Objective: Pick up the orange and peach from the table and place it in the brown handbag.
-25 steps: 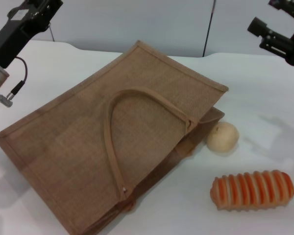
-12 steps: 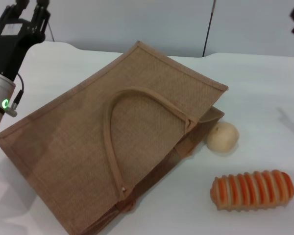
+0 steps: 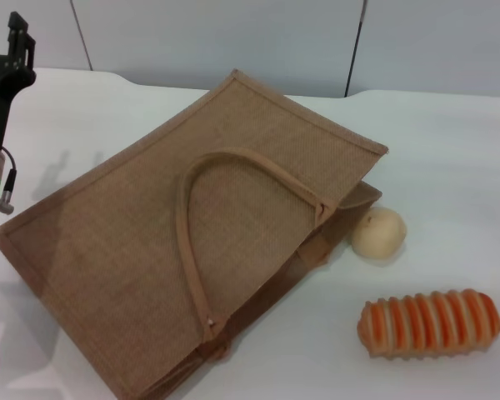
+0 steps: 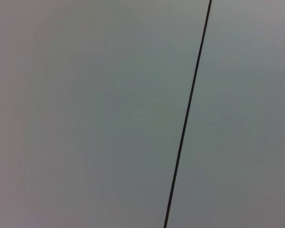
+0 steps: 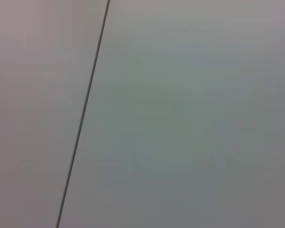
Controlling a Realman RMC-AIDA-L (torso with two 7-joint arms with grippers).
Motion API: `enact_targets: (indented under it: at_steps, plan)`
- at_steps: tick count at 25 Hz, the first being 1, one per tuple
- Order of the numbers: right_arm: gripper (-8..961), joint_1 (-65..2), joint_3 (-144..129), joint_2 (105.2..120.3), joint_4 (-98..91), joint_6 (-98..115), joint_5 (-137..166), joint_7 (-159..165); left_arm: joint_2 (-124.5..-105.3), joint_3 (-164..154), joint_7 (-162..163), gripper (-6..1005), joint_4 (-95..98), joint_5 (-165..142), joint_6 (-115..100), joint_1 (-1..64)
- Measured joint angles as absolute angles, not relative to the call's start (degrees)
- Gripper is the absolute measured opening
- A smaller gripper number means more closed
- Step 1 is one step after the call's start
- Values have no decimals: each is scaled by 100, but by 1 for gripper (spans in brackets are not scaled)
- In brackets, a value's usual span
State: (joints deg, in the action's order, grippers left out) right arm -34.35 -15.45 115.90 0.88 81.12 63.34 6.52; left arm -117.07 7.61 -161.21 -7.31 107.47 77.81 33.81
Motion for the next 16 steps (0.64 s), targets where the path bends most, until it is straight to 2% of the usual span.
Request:
enact_targets:
  at_steps: [16]
  plan:
    - [851, -3437, -1530, 11593, 114, 8121, 6344, 648, -11707, 724, -16088, 502, -739, 10732, 7778, 3366]
